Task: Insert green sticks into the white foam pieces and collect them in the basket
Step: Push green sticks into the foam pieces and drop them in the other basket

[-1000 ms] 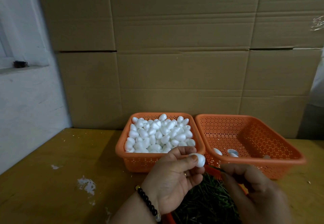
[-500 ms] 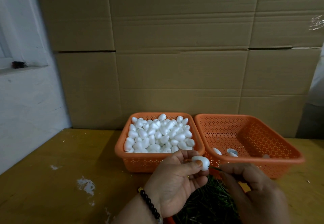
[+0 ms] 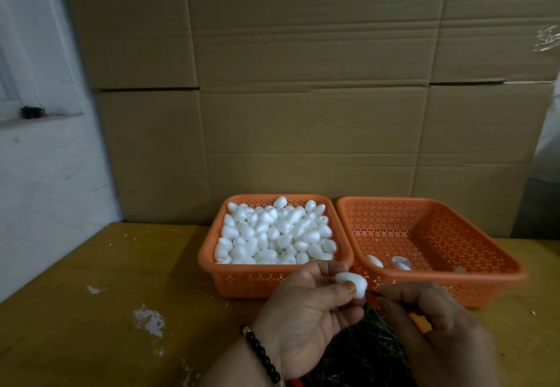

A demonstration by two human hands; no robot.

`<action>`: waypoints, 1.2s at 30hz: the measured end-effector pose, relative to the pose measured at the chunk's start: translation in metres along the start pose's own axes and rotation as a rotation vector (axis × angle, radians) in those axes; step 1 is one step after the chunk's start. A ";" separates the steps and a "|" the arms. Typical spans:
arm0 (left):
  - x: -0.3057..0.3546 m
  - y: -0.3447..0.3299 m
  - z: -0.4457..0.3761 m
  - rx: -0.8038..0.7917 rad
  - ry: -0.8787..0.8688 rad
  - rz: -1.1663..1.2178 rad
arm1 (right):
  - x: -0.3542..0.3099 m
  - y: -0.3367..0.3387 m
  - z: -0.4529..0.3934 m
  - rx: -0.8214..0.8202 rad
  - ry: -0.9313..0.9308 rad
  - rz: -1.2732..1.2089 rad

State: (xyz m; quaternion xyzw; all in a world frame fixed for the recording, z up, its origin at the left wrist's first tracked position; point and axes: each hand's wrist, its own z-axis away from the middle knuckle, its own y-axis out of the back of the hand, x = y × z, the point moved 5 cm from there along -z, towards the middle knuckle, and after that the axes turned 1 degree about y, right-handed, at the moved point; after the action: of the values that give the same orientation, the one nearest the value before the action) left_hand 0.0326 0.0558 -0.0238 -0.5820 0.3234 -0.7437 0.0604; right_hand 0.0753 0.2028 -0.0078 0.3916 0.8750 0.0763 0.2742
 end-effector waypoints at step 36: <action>-0.001 -0.004 0.002 0.033 -0.018 0.038 | 0.003 -0.005 0.004 -0.114 -0.098 -0.068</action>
State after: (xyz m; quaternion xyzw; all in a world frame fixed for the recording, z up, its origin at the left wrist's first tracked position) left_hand 0.0357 0.0584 -0.0226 -0.5814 0.3215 -0.7423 0.0871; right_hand 0.0726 0.2016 -0.0137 0.3488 0.8675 0.0975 0.3409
